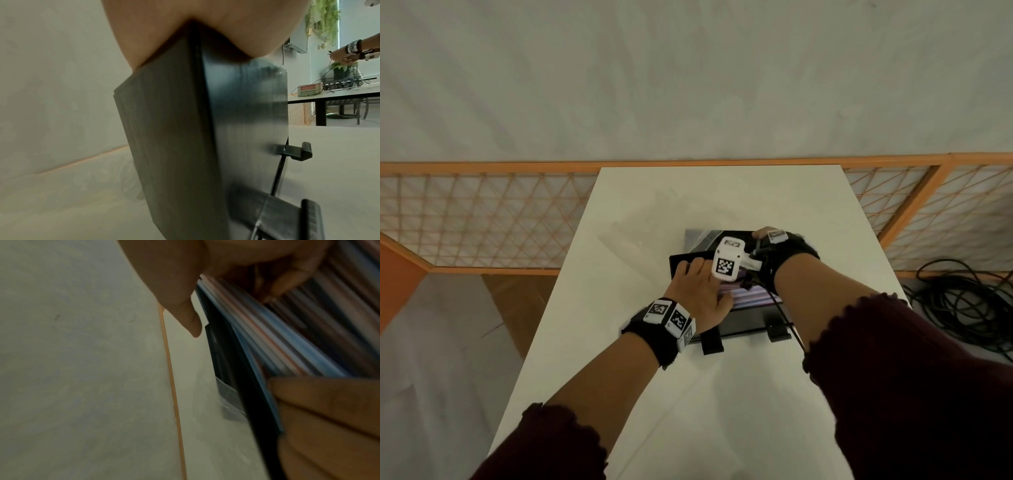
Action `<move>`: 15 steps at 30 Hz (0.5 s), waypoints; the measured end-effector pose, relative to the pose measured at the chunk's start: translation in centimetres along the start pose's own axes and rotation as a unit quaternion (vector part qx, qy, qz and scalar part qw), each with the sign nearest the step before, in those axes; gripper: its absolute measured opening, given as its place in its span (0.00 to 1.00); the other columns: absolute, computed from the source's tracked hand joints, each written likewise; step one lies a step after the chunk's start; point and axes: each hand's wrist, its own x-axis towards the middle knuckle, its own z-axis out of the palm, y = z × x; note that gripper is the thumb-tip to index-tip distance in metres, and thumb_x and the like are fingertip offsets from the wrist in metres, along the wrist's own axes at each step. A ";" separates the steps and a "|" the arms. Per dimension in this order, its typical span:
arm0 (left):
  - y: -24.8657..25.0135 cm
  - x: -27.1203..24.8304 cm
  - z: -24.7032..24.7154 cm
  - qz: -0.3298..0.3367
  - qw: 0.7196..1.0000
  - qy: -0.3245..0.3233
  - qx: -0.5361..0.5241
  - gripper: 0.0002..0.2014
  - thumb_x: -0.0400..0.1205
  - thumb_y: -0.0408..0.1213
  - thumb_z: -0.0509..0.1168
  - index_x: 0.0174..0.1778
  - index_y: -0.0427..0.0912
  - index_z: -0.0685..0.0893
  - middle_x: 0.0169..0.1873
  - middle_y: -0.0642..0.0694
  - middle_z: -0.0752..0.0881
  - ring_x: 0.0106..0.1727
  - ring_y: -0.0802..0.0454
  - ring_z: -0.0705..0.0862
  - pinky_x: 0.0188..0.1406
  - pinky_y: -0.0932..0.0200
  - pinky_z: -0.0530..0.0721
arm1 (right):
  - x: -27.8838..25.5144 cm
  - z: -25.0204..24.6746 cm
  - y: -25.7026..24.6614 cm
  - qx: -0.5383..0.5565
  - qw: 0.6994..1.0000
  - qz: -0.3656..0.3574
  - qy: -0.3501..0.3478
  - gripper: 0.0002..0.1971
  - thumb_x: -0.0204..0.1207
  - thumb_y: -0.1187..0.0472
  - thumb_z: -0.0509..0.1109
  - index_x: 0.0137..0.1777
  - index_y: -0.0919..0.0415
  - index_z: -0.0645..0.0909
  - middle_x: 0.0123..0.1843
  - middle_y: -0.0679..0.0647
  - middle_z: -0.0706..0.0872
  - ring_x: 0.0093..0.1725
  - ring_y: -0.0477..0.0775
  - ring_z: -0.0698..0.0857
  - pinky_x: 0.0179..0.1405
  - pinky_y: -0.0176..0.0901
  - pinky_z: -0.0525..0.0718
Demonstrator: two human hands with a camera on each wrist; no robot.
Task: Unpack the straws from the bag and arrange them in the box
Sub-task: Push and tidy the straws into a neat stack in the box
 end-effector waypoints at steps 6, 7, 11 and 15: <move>0.1 -0.2 -0.1 0.008 0.999 0.026 -0.034 0.42 0.73 0.61 0.31 0.73 0.40 0.70 0.65 0.41 0.78 0.69 0.42 0.73 0.77 0.43 0.60 | 1.1 1.4 0.5 0.314 0.947 0.063 -0.003 0.27 0.80 0.61 0.64 0.77 0.64 0.65 0.75 0.65 0.71 0.74 0.68 0.72 0.69 0.51 0.73; 0.1 -0.2 0.0 0.008 0.999 0.021 -0.039 0.43 0.72 0.61 0.30 0.73 0.40 0.70 0.67 0.41 0.77 0.69 0.42 0.72 0.77 0.44 0.60 | 1.0 1.6 0.8 0.402 0.913 0.062 -0.005 0.25 0.82 0.61 0.61 0.78 0.65 0.64 0.76 0.64 0.71 0.74 0.67 0.72 0.65 0.47 0.73; 0.1 -0.2 -0.1 -0.006 1.000 0.016 -0.023 0.45 0.69 0.61 0.28 0.77 0.40 0.62 0.70 0.40 0.71 0.65 0.41 0.72 0.66 0.48 0.69 | 2.4 2.6 1.3 0.528 0.837 0.147 0.010 0.25 0.78 0.48 0.65 0.71 0.61 0.74 0.58 0.59 0.83 0.59 0.63 0.84 0.54 0.48 0.79; 0.0 0.2 0.0 -0.023 1.000 -0.014 -0.001 0.38 0.77 0.61 0.35 0.79 0.41 0.58 0.68 0.41 0.70 0.62 0.42 0.70 0.63 0.49 0.68 | 2.9 2.1 1.2 0.550 0.824 0.138 -0.009 0.22 0.80 0.48 0.61 0.69 0.59 0.72 0.54 0.61 0.82 0.45 0.62 0.82 0.49 0.45 0.80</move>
